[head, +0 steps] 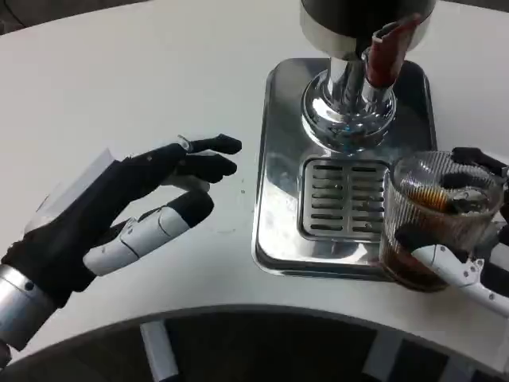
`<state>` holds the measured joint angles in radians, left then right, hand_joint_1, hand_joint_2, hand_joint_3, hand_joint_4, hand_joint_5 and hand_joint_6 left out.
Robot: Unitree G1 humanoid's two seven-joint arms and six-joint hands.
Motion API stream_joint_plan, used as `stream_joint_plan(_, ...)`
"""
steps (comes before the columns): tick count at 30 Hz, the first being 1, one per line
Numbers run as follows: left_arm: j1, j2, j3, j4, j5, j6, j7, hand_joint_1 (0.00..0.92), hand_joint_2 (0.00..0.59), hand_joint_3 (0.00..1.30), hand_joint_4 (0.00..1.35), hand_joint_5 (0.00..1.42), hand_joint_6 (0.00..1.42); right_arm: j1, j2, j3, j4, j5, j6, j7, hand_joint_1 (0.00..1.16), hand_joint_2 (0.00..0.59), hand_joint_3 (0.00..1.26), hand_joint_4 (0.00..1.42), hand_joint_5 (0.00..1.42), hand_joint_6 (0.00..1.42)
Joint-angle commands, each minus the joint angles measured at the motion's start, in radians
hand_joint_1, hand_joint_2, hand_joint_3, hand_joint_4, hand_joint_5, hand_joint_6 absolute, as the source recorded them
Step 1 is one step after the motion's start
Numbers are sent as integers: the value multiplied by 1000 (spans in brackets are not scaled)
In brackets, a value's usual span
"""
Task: Grasp the cup under the faucet to collect the drink, then remove the cup.
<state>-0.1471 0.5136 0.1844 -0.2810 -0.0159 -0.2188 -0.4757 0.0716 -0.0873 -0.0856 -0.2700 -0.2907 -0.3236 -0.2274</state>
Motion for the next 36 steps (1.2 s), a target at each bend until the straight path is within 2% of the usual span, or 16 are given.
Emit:
stream_joint_plan(1, 21, 31, -13, -22, 72, -14, 14, 0, 122, 267, 264, 270, 289, 54, 12, -1, -77, 20, -42, 5, 952, 121, 734, 881, 1104, 1273)
stream_joint_plan(7, 29, 49, -31, -52, 135, -3, 15, 0, 123, 245, 225, 228, 236, 120, 21, 5, -146, 34, -50, 19, 960, 115, 750, 882, 1104, 1275)
stream_joint_plan(16, 39, 54, -37, -75, 149, -4, 11, 0, 123, 234, 210, 213, 229, 147, 33, 9, -191, 44, -55, 28, 972, 114, 764, 893, 1115, 1291)
stream_joint_plan(25, 76, 81, -66, -152, 232, 52, -3, 0, 123, 210, 153, 162, 199, 191, 64, 65, -265, 35, -73, 44, 982, 100, 766, 901, 1117, 1292)
stream_joint_plan(36, 110, 106, -90, -242, 304, 89, -13, 0, 123, 170, 97, 104, 160, 220, 75, 119, -329, 27, -78, 75, 985, 104, 781, 912, 1117, 1309)
